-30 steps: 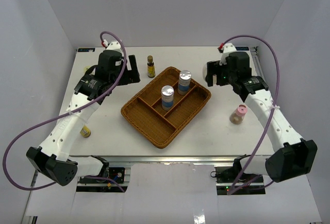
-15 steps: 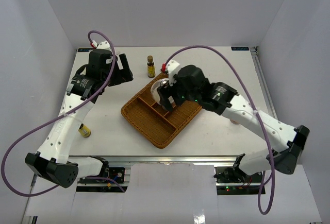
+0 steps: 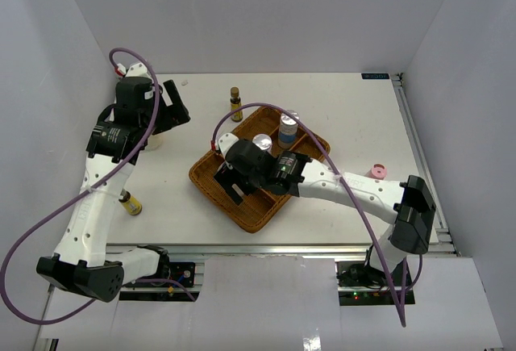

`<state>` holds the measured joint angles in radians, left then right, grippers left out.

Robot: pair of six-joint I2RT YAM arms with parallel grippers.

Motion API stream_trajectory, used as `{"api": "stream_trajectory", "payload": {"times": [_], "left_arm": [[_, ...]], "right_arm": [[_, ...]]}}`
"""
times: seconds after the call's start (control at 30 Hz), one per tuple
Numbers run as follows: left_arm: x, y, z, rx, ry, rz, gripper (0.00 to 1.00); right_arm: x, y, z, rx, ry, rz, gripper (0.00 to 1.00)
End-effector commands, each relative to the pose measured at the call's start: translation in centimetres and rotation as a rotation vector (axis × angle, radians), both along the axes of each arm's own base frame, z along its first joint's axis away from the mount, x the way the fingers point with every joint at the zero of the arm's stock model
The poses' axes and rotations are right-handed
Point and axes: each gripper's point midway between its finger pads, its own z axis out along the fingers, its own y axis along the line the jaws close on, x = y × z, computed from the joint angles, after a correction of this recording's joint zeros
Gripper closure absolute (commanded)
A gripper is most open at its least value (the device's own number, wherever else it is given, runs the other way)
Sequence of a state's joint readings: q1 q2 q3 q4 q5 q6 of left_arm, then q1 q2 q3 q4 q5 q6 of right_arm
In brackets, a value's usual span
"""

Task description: Organize the condiment bottles

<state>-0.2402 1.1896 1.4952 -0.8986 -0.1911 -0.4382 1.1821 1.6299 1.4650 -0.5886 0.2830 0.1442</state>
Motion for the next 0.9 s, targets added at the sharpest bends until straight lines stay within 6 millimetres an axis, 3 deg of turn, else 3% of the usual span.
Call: {"api": "stream_trajectory", "payload": {"times": [0.0,0.3,0.57,0.73,0.8,0.87], "left_arm": [[0.0,0.9,0.4,-0.022,-0.009,-0.005,0.02],[0.2,1.2,0.3,-0.051,-0.011,-0.016,0.02],[0.2,0.9,0.8,-0.063,-0.021,-0.027,0.02],[0.5,0.9,0.6,-0.058,-0.022,-0.029,0.02],[0.7,0.9,0.1,-0.058,-0.011,-0.029,0.02],[0.9,0.8,-0.3,-0.060,0.000,-0.034,0.02]], "right_arm": [[0.4,2.0,1.2,0.121,-0.063,-0.038,0.73],[-0.3,0.7,-3.7,0.047,-0.048,-0.079,0.74],[-0.1,0.4,-6.2,0.044,-0.038,-0.113,0.69],[0.1,0.4,-7.3,0.025,-0.043,-0.123,0.58],[0.2,0.5,-7.5,0.032,-0.043,-0.122,0.49],[0.3,0.5,-8.1,0.027,-0.038,-0.113,0.49]]}}
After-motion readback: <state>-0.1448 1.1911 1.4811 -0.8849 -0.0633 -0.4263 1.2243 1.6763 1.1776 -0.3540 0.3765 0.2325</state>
